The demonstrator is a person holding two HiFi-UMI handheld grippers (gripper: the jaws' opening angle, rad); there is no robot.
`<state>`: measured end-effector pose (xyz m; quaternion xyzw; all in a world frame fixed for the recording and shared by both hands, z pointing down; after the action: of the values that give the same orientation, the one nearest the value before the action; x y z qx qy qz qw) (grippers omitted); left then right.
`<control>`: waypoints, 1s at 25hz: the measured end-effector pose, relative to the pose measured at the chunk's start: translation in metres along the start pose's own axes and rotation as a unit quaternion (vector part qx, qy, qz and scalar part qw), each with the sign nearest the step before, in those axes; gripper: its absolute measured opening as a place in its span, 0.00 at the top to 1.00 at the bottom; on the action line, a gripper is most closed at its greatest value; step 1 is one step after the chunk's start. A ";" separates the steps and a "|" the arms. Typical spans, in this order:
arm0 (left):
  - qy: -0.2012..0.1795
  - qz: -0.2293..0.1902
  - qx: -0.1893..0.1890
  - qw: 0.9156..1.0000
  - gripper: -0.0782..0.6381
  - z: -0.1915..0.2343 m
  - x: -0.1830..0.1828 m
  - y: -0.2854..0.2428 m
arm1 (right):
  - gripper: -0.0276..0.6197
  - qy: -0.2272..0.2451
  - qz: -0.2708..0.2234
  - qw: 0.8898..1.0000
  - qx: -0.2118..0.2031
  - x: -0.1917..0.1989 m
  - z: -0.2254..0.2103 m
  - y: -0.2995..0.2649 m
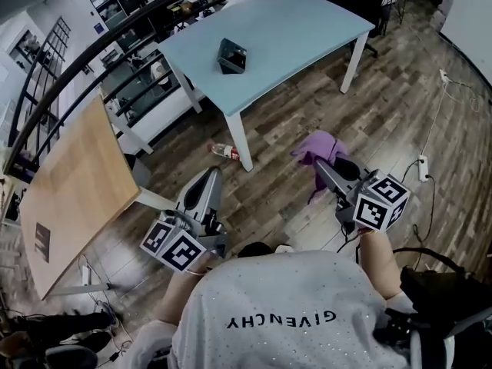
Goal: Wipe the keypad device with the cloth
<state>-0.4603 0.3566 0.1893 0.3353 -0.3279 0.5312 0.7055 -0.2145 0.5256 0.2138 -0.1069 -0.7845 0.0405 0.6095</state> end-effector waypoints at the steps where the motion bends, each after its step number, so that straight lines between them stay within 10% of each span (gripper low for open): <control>1: 0.013 0.003 -0.002 1.000 0.89 0.004 0.003 -0.007 | 0.85 0.000 0.004 1.000 -0.002 0.001 -0.007 -0.005; 14: 0.090 0.035 -0.031 0.995 0.89 0.082 0.000 -0.132 | 0.85 -0.030 -0.001 0.999 -0.014 -0.027 -0.109 -0.085; 25: 0.032 0.037 -0.036 0.998 0.89 0.187 -0.094 -0.249 | 0.85 0.036 0.000 0.998 -0.055 -0.113 -0.175 -0.239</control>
<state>-0.2591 0.1009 0.1858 0.2800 -0.3361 0.5551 0.7075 -0.0475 0.2565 0.1972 -0.1417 -0.7629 -0.0061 0.6308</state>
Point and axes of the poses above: the fingertips, and each gripper's own axes: y backward along the fingers, z to its left, x out of its underside, the point moved 7 cm from there along y, backward along the fingers, and after that the axes turned 4 degrees about y, right-handed, at the moved point
